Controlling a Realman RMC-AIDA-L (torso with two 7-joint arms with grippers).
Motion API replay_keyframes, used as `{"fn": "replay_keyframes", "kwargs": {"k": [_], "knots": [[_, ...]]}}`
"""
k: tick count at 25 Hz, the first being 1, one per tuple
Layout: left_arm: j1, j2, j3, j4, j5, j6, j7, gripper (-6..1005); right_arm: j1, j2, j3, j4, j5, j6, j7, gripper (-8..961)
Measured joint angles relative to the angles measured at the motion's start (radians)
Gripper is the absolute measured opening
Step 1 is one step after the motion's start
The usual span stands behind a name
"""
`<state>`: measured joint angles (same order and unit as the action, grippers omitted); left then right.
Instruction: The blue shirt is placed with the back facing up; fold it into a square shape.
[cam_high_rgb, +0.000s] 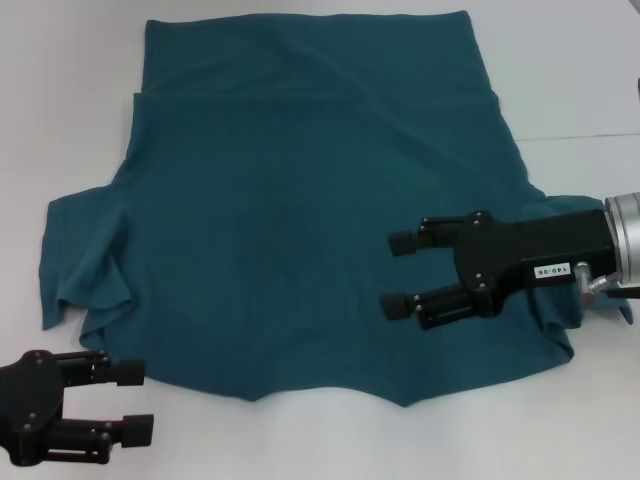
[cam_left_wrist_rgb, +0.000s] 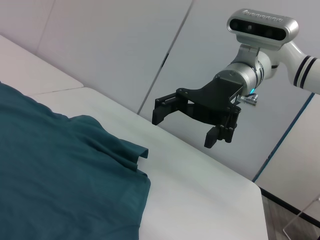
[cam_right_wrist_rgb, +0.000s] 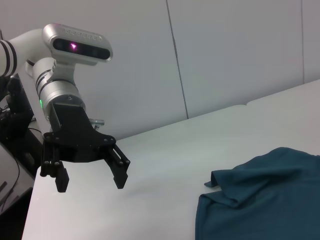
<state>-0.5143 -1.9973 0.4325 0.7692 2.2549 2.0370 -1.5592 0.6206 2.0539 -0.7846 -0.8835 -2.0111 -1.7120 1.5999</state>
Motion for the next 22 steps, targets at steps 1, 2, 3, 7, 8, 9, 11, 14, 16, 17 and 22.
{"fn": "replay_keyframes", "kwargs": {"k": [1,2,3,7,8,9,11,14,16,17,22], "knots": [[0.000,0.000,0.000,0.000,0.000,0.000,-0.001,847,0.000,0.000,0.000,0.000,0.000,0.000,0.000,938],[0.000,0.000,0.000,0.000,0.000,0.000,-0.001,847,0.000,0.000,0.000,0.000,0.000,0.000,0.000,938],[0.000,0.000,0.000,0.000,0.000,0.000,-0.001,847,0.000,0.000,0.000,0.000,0.000,0.000,0.000,938],[0.002,-0.002,-0.004,-0.001,-0.002,-0.001,-0.002,848,0.001,0.000,-0.001,0.000,0.000,0.001,0.000,937],[0.003,-0.004,-0.004,-0.001,-0.003,-0.002,-0.002,848,0.001,0.000,-0.001,0.000,0.001,0.001,0.000,937],[0.003,-0.005,-0.004,-0.001,-0.003,-0.004,-0.003,848,0.001,0.000,-0.001,0.000,0.001,0.002,0.000,937],[0.004,-0.007,-0.001,-0.002,-0.001,-0.010,-0.003,848,0.001,0.001,-0.001,0.000,0.001,0.002,0.000,936],[0.004,-0.009,0.001,-0.002,0.000,-0.013,-0.003,847,0.001,0.002,0.000,0.000,0.001,0.002,0.000,936],[0.005,-0.010,0.001,-0.003,-0.002,-0.013,-0.003,847,0.001,0.002,0.003,0.000,0.002,0.002,0.000,936],[0.005,-0.011,0.001,-0.002,-0.004,-0.012,-0.003,847,0.000,0.002,0.004,0.000,0.004,0.002,-0.001,935],[0.003,-0.014,-0.015,0.001,-0.008,-0.013,-0.007,847,-0.002,0.006,0.018,0.000,0.023,0.008,0.005,935]]}}
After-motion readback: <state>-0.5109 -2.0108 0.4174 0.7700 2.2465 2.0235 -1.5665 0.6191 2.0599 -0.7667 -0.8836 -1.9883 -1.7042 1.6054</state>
